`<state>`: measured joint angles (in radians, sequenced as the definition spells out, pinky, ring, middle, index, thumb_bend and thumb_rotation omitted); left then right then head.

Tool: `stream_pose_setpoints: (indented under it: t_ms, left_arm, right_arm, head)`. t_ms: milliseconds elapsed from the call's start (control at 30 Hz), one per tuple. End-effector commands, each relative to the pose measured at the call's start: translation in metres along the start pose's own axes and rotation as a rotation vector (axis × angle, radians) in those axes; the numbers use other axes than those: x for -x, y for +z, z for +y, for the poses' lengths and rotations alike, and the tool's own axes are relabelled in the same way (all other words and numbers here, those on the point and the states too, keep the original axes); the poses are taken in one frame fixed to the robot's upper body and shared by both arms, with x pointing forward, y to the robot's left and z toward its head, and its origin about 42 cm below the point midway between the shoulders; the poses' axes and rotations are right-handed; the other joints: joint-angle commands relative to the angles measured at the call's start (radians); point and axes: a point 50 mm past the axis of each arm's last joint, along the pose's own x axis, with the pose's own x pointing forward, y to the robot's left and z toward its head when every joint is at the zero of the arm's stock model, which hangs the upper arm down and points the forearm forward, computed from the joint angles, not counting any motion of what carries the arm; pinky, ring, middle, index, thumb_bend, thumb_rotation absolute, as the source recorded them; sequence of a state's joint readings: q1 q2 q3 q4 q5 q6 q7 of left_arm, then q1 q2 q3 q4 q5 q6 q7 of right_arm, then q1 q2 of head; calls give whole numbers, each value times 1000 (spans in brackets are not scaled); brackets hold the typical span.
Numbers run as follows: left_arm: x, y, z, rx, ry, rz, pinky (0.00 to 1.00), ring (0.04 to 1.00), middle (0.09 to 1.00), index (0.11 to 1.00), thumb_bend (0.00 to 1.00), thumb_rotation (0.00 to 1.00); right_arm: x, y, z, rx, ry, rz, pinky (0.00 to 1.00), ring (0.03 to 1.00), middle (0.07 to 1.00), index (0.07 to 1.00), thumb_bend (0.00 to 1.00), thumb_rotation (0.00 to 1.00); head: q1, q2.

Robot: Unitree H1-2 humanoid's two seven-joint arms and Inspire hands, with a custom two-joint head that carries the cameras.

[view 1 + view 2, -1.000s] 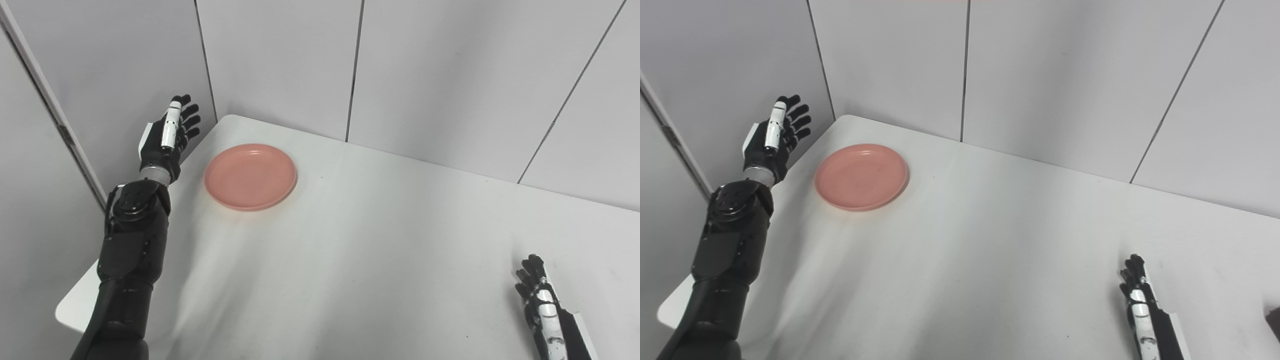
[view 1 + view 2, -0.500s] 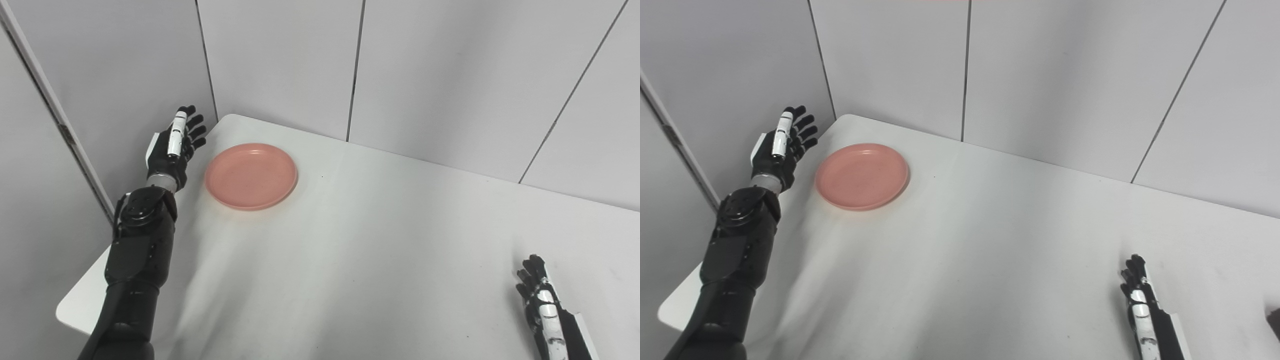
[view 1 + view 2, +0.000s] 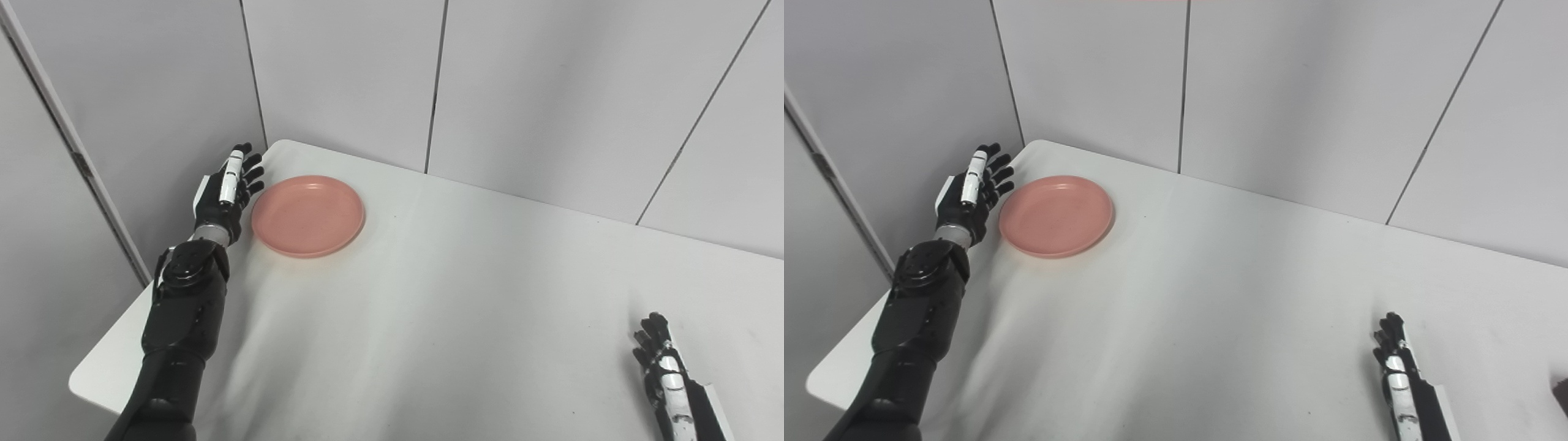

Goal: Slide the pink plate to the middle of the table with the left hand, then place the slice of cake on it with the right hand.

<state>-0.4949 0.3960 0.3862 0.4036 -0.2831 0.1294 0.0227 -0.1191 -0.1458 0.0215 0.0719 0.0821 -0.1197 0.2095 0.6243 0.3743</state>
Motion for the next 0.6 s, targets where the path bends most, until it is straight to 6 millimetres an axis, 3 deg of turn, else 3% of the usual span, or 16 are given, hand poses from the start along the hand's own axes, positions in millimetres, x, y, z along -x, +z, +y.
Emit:
stream_pose_setpoints:
  t_ms: [0, 567]
  left_arm:
    - [-9, 20, -6, -2, 7, -80, 884, 900, 900, 881, 368, 972]
    - [-3, -9, -16, 16, -25, -35, 897, 899, 911, 890, 362, 1000]
  right_arm:
    - [25, -23, -4, -3, -17, 83, 1000, 1000, 1000, 1000, 396, 1000]
    - [25, -23, -5, 0, -10, 84, 1000, 1000, 1000, 1000, 404, 1000]
  head:
    - [2, 2]
    - [-3, 8]
